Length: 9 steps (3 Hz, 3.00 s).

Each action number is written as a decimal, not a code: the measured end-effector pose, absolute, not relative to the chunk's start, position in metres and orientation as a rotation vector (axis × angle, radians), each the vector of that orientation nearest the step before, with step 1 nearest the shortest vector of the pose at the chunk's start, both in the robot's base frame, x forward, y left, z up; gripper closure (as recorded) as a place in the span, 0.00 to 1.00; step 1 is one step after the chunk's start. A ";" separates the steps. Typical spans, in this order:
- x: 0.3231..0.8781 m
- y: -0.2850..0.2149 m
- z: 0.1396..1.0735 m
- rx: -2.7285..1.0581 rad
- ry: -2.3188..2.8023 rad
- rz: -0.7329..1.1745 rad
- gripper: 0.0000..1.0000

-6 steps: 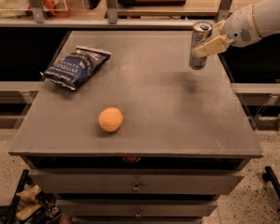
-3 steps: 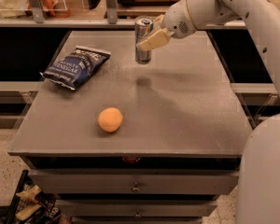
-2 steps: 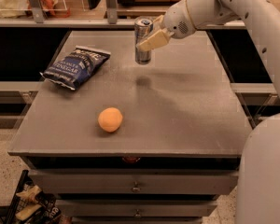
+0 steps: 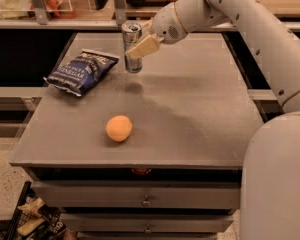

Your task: Move redbull can near blue chip bag

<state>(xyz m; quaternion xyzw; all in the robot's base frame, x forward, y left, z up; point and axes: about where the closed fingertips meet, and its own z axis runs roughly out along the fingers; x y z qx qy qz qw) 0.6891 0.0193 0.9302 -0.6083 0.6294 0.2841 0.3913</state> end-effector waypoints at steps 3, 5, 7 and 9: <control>0.665 0.112 0.916 -1.671 1.477 0.899 1.00; 0.657 0.136 0.912 -1.703 1.440 0.956 1.00; 0.647 0.147 0.897 -1.729 1.451 1.024 1.00; 0.637 0.154 0.890 -1.774 1.450 1.025 1.00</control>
Offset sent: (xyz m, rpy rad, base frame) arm -0.0267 0.1013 -0.0184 0.0476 0.0675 0.2083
